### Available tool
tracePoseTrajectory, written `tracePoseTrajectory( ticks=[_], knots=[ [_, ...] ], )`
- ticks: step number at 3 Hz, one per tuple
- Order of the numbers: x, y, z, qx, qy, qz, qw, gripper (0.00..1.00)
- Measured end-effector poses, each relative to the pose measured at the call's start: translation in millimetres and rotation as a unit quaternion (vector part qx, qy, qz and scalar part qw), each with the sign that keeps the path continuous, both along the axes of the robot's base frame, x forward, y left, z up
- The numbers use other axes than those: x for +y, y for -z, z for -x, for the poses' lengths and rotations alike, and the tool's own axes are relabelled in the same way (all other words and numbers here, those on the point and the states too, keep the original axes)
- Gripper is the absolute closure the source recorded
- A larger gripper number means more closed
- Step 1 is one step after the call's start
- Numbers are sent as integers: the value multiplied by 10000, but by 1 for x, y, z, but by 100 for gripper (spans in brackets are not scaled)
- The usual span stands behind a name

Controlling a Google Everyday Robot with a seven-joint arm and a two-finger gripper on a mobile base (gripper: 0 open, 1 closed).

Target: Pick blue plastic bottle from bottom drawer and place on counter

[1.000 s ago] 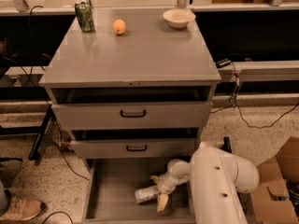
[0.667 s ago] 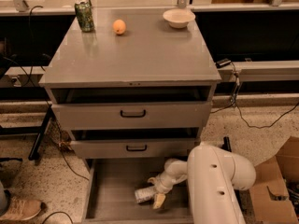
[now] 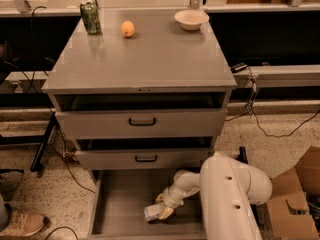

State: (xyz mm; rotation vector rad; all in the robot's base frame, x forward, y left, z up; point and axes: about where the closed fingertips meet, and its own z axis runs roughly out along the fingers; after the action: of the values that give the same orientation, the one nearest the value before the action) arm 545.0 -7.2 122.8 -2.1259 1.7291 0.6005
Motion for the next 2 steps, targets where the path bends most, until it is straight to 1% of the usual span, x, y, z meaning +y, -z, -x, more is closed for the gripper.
tracePoseTrajectory(
  ticks=[1,2],
  knots=[
    [-2,-15,2,-90,26,-169,9998,89],
    [-22,-64,9,-335,111,-342,9988,100]
  ],
)
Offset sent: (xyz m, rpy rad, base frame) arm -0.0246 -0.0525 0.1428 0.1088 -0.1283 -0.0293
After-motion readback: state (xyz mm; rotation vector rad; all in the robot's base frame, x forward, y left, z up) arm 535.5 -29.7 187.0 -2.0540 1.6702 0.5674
